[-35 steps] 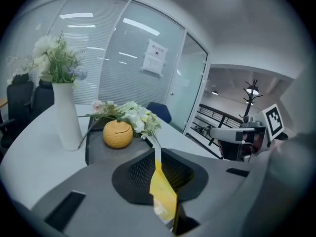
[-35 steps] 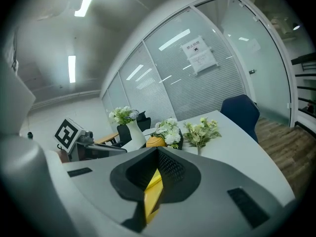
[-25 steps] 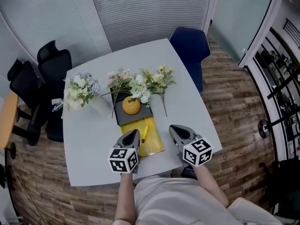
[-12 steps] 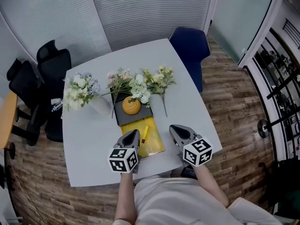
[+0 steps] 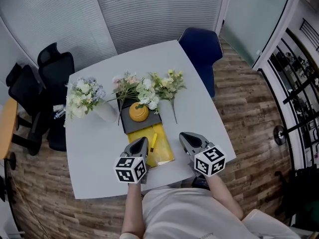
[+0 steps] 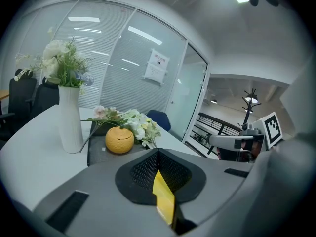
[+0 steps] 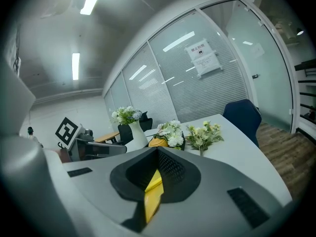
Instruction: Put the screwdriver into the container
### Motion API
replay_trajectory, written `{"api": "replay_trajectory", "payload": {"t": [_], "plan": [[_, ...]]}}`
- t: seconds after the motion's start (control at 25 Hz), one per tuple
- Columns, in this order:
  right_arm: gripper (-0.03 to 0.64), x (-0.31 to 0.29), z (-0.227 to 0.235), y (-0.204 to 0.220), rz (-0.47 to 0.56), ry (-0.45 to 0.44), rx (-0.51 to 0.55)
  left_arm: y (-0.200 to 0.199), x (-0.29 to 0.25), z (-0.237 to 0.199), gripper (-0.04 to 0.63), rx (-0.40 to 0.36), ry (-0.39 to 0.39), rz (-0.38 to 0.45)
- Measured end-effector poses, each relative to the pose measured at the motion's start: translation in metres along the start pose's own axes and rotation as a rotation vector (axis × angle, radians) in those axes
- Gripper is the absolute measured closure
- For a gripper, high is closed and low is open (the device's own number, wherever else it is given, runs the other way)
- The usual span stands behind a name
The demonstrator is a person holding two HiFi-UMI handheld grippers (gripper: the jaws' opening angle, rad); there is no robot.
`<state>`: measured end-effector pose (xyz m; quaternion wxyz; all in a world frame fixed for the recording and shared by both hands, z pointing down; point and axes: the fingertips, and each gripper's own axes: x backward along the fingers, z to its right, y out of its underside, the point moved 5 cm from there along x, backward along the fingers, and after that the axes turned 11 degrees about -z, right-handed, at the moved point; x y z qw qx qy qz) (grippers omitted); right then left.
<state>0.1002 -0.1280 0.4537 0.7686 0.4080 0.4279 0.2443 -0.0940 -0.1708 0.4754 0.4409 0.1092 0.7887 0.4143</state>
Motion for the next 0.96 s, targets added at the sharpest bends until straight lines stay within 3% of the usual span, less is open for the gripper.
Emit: {"api": "replay_trajectory", "payload": {"t": [0.96], "plan": [[0.601, 0.004, 0.016, -0.005, 0.007, -0.010, -0.001, 0.002, -0.006, -0.003, 0.586, 0.006, 0.018, -0.018]]}}
